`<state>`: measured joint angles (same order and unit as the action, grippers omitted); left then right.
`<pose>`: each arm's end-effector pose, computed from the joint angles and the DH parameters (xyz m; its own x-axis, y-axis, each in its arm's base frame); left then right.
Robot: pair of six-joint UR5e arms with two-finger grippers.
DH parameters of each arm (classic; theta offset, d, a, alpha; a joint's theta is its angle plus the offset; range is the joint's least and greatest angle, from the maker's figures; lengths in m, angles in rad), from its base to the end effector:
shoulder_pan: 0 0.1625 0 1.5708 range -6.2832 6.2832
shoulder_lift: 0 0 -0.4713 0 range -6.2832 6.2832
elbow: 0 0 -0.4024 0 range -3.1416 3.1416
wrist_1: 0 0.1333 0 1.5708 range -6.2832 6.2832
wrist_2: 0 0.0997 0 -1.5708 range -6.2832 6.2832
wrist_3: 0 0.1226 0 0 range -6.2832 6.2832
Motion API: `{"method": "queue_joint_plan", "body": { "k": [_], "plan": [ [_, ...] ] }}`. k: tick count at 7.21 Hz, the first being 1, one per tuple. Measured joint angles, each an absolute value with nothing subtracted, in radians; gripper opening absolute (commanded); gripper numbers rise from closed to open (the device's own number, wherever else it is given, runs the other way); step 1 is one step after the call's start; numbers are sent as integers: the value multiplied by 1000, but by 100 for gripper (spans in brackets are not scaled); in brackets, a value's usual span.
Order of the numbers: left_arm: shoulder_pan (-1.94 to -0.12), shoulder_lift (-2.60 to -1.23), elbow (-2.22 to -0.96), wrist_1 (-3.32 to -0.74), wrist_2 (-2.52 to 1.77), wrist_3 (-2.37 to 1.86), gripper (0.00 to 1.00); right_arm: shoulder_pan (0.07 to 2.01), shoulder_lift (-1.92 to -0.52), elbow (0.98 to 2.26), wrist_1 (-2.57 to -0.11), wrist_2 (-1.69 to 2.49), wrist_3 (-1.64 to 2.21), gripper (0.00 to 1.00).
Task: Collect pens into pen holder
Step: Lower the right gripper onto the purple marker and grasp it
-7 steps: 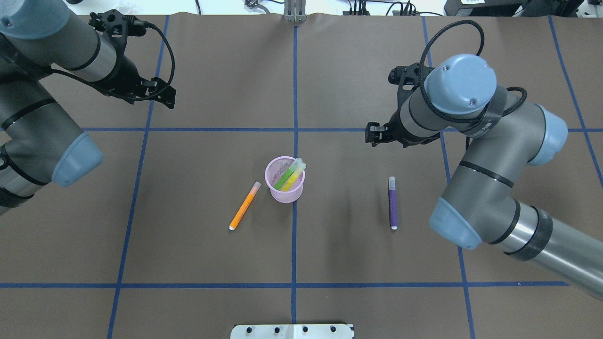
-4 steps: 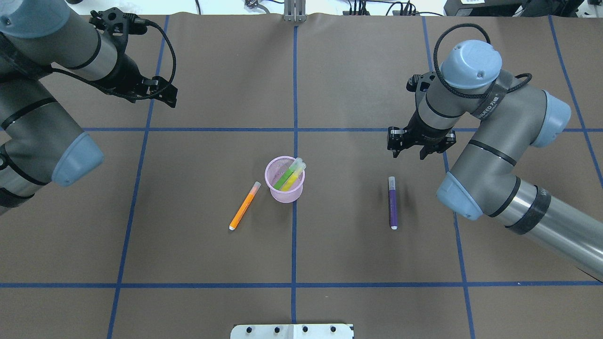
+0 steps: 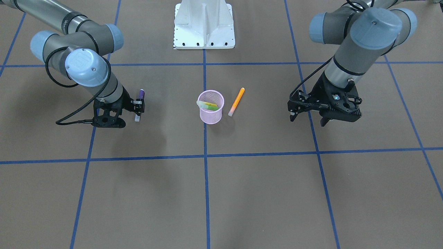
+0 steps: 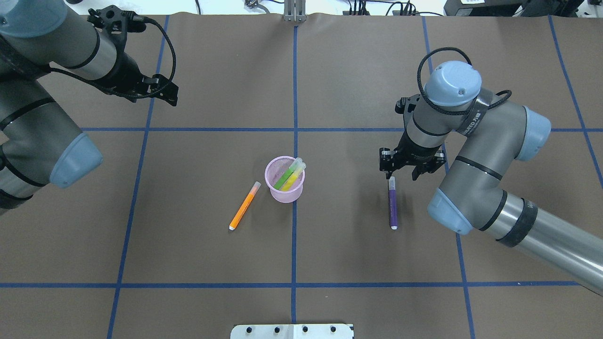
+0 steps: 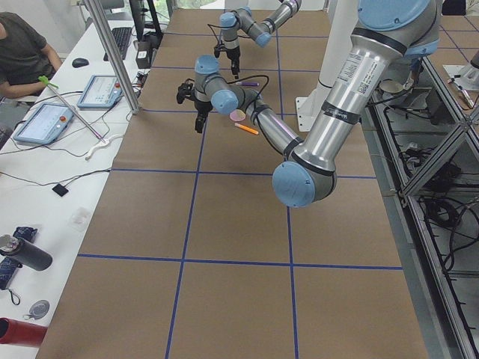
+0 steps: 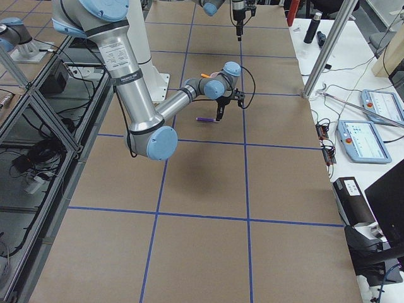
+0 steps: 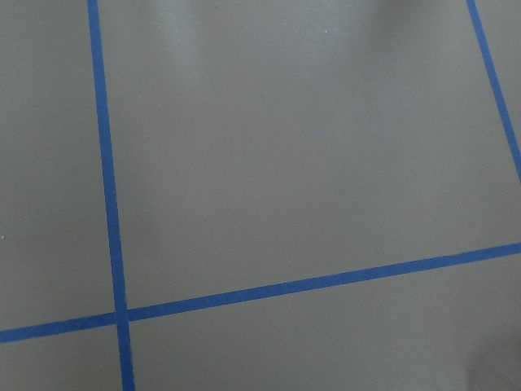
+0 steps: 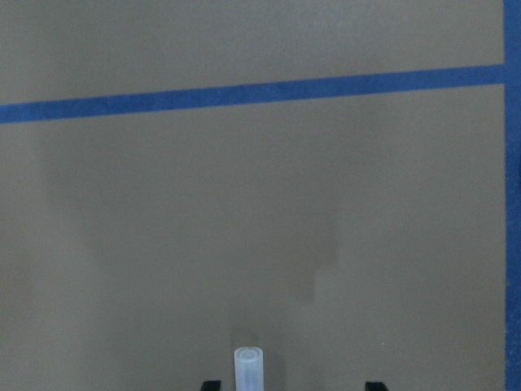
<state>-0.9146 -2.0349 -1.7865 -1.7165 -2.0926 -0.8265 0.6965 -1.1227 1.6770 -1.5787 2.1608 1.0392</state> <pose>0.3513 -0.5746 0.3298 0.6183 0.1597 -0.7696 0.0605 0.9666 0.2492 -0.4833 -0.4890 0.4107 0.7228 0.0554 0.6889 0.0639 0.9872 -0.1464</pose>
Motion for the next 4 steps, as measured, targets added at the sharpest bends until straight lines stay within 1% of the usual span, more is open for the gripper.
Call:
{"method": "queue_joint_plan", "body": {
  "k": [1, 2, 3, 4],
  "plan": [
    [-914, -2032, -1790, -1717, -2092, -828, 99, 675, -1120, 1661, -1577, 2160, 1039, 61],
    [-914, -2031, -1790, -1717, -2092, -828, 99, 664, -1121, 1649, -1579, 2161, 1039, 49],
    [-913, -2030, -1790, -1717, -2092, -827, 99, 658, -1125, 1644, -1584, 2163, 1039, 43],
    [-913, -2030, -1791, -1717, -2092, -827, 99, 657, -1125, 1640, -1587, 2164, 1039, 44]
  ]
}}
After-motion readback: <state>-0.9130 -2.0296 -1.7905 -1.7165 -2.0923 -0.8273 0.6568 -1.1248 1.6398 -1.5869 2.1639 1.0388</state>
